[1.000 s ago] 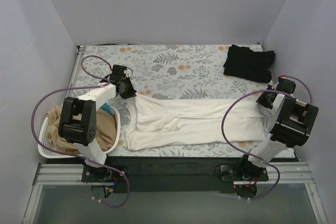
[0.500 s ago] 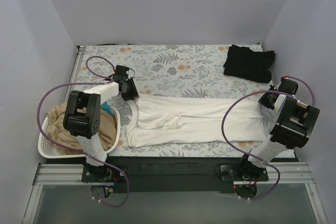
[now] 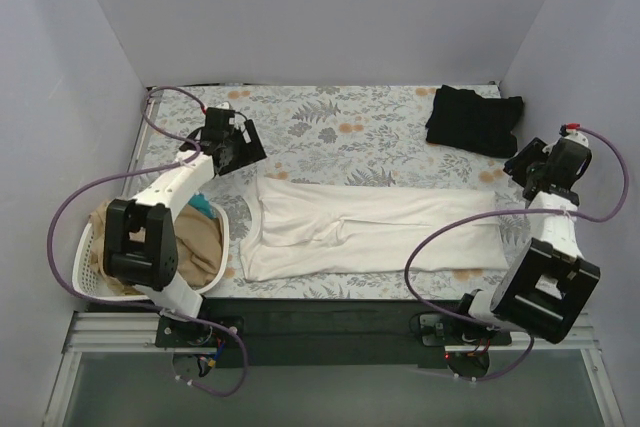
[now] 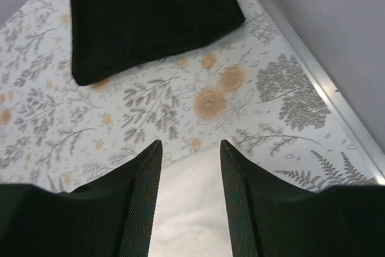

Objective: Fold and stack the t-shirts
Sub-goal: Fold the tshirt

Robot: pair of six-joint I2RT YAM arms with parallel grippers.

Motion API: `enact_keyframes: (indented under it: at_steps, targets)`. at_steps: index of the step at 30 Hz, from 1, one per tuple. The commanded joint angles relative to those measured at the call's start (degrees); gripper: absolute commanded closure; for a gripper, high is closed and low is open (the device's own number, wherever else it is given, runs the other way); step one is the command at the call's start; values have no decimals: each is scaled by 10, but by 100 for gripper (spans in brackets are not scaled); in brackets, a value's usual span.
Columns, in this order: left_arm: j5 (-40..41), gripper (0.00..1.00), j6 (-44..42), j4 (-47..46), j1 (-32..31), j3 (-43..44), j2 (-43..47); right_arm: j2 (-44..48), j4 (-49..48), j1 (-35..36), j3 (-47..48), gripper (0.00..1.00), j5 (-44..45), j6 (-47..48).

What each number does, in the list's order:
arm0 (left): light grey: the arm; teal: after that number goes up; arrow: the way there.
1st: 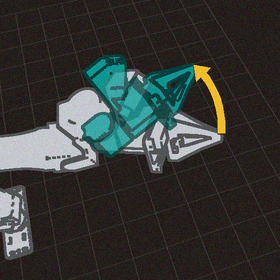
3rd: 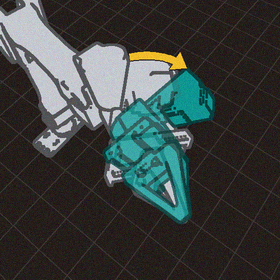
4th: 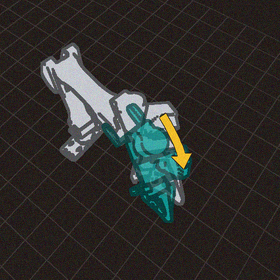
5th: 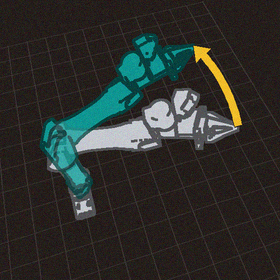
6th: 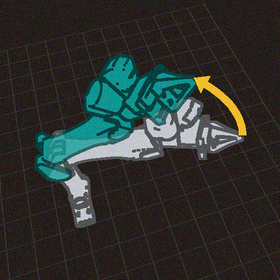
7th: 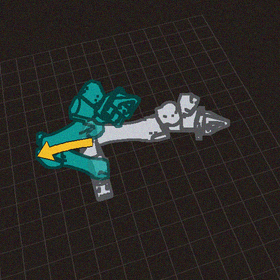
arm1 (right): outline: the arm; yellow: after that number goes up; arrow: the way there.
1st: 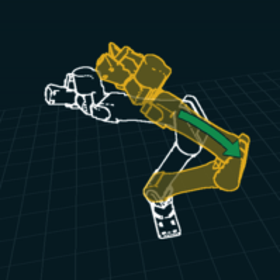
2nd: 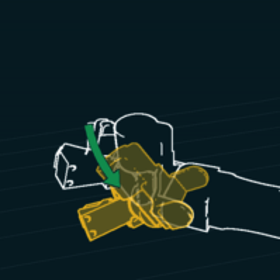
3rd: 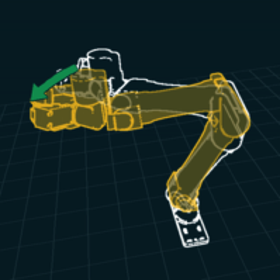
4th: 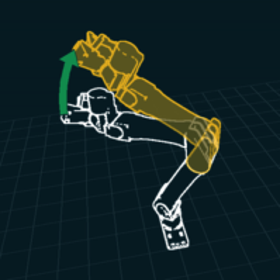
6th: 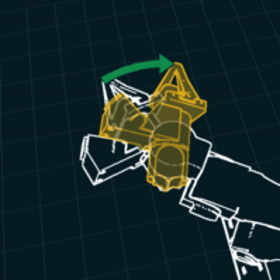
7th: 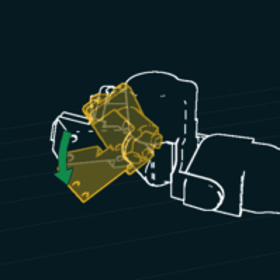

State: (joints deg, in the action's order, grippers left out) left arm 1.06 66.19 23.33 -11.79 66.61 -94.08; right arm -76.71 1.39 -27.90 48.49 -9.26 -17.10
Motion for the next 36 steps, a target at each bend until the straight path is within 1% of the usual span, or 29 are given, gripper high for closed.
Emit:
enact_keyframes:
  at_steps: [1,3,4,6,7,9,10,12,13,15,16,17,21,25,27,36]
  targets:
    - [10,20,-8,16,0,5,76,63,5,52,-30,49,-10,-6]
    - [9,20,-5,7,-11,-36,120,101,7,123,-47,49,26,7]
    - [10,20,-2,2,-20,-68,132,119,13,201,-52,49,58,8]
    - [-5,20,-1,-8,-26,-96,165,132,12,269,-71,50,65,-10]
    - [-10,21,-4,-10,-27,-110,173,137,8,338,-76,50,70,-34]
    - [-42,21,-12,-16,-30,-145,187,142,3,411,-82,51,87,-48]
    - [-47,20,-18,-28,-29,-157,202,134,4,488,-79,51,117,-56]
    - [-48,19,-22,-43,-30,-192,216,116,10,557,-69,52,139,-65]
    - [-48,19,-24,-52,-29,-198,224,105,14,613,-60,53,150,-75]
    - [-49,19,-27,-55,-29,-202,229,70,15,663,-52,55,158,-82]
    - [-46,19,-26,-58,-29,-205,230,58,16,705,-47,55,167,-85]
    - [-45,19,-26,-62,-29,-208,235,33,22,724,-38,56,172,-87]
    - [-56,20,-13,-67,-30,-217,237,-17,24,813,-27,61,182,-94]
    - [-60,20,-11,-68,-31,-221,237,-56,13,846,-17,65,189,-110]
    - [-58,20,-10,-69,-31,-220,234,-65,5,857,-4,65,191,-113]
    - [-61,20,-5,-68,-32,-224,230,-137,-3,859,35,65,200,-103]
